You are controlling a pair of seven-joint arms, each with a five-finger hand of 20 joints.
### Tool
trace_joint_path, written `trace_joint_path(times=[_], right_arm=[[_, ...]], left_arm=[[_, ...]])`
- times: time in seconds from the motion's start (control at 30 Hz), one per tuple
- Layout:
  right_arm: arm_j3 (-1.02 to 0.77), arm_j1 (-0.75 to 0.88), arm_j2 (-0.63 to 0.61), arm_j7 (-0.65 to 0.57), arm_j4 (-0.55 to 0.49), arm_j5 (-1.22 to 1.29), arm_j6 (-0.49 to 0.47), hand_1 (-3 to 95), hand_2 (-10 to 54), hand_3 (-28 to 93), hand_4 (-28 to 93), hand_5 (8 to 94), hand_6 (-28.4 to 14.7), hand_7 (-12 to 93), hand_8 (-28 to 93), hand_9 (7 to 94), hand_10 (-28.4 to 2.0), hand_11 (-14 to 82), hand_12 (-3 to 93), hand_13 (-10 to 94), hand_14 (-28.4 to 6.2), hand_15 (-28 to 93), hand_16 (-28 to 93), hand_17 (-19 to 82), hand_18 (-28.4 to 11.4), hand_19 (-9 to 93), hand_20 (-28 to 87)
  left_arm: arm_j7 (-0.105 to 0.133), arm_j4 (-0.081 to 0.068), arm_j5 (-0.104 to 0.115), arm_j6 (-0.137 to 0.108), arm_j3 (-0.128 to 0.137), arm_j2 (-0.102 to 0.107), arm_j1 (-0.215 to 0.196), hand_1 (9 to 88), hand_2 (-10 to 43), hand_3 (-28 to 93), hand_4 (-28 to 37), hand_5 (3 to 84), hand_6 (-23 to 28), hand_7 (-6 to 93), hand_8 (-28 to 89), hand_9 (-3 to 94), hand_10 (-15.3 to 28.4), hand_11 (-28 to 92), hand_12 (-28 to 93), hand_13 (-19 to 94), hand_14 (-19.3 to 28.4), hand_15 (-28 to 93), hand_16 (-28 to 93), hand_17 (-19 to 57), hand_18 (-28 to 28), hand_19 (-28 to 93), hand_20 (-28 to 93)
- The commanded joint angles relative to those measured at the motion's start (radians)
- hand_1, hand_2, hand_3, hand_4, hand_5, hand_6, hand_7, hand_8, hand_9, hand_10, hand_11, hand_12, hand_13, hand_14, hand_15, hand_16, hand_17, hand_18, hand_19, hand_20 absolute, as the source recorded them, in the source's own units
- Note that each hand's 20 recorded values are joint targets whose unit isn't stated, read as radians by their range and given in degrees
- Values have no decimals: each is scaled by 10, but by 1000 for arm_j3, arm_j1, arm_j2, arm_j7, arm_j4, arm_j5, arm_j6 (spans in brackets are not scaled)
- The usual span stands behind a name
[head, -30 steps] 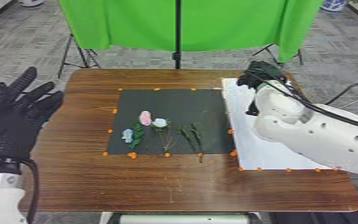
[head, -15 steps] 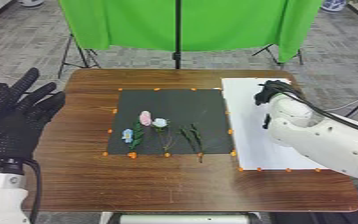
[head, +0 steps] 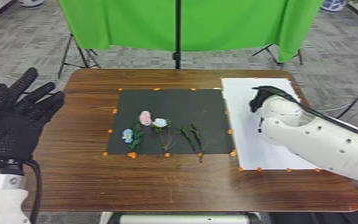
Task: Arrange flowers
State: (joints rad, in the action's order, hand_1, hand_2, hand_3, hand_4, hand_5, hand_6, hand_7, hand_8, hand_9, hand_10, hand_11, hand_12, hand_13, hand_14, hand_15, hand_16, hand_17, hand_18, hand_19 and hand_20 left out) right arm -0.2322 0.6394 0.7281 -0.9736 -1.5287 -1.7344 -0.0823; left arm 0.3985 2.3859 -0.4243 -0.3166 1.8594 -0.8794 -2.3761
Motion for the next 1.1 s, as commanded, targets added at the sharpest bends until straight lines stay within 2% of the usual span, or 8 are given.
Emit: trace_joint_path(times=[0.03, 0.13, 0.27, 0.4, 0.7, 0.77, 0.87, 1.1], right_arm=[[57, 18, -17, -3, 10, -72, 89, 405, -86, 771, -279, 636, 18, 157, -131, 753, -99, 185, 138, 752, -74, 606, 131, 396, -191, 932, 282], [119, 3, -21, 5, 9, -121, 172, 492, -95, 687, -282, 743, 24, 185, -29, 829, -68, 123, 196, 801, -49, 560, 156, 428, -175, 932, 281], [164, -7, -25, 8, -3, -174, 266, 543, -95, 668, -282, 823, 40, 207, 13, 924, -49, 84, 263, 858, -27, 530, 180, 465, -164, 932, 316], [189, -29, -24, 18, -27, -222, 338, 550, -95, 668, -283, 832, 40, 209, 18, 935, -47, 94, 272, 869, -20, 534, 190, 477, -159, 932, 337], [226, -98, 18, 38, -93, -283, 432, 552, -95, 689, -283, 844, 29, 210, 23, 937, -49, 109, 272, 877, -14, 539, 194, 482, -157, 932, 352], [204, -93, 54, 53, -99, -291, 439, 551, -95, 692, -283, 847, 29, 210, 24, 937, -48, 111, 271, 878, -14, 537, 194, 481, -156, 932, 355], [187, -92, 108, 61, -113, -284, 447, 549, -95, 695, -283, 846, 27, 207, 26, 937, -50, 115, 269, 879, -14, 534, 196, 477, -156, 932, 359], [268, -138, 228, 106, -126, -245, 439, 545, -95, 700, -283, 846, 27, 206, 32, 937, -49, 118, 266, 880, -14, 531, 200, 473, -156, 932, 363]], left_arm=[[-1, -2, 6, 2, 0, -3, -17, 170, 93, 751, -283, 316, 79, 146, -97, 302, 197, 252, 108, 237, 280, 534, -102, -66, 283, 700, -41], [-11, -3, 5, 3, -1, -4, -8, 171, 93, 750, -283, 316, 79, 146, -97, 302, 198, 251, 108, 238, 280, 534, -102, -66, 283, 700, -41], [-11, -6, 5, 6, -5, -2, -4, 172, 93, 750, -283, 317, 79, 146, -97, 302, 197, 250, 108, 238, 280, 535, -102, -66, 283, 700, -41], [-26, -9, 1, 7, -5, -3, 8, 172, 93, 751, -283, 317, 79, 146, -98, 302, 197, 252, 109, 238, 280, 535, -103, -66, 283, 700, -40], [-32, -9, -2, 7, 0, 1, 8, 172, 93, 750, -283, 317, 80, 146, -97, 302, 197, 251, 109, 238, 280, 535, -102, -66, 283, 699, -39], [-28, -5, -1, 3, 5, 1, -2, 173, 92, 752, -283, 317, 80, 145, -97, 302, 198, 251, 109, 238, 280, 536, -102, -66, 283, 699, -39], [-37, -11, -3, 7, -4, 1, 14, 173, 92, 752, -283, 317, 80, 145, -97, 302, 197, 250, 108, 238, 280, 536, -102, -66, 283, 699, -39], [-29, -10, -2, 8, -6, 5, 16, 174, 92, 752, -283, 317, 79, 146, -97, 302, 196, 252, 109, 238, 280, 536, -102, -67, 283, 695, -40]])
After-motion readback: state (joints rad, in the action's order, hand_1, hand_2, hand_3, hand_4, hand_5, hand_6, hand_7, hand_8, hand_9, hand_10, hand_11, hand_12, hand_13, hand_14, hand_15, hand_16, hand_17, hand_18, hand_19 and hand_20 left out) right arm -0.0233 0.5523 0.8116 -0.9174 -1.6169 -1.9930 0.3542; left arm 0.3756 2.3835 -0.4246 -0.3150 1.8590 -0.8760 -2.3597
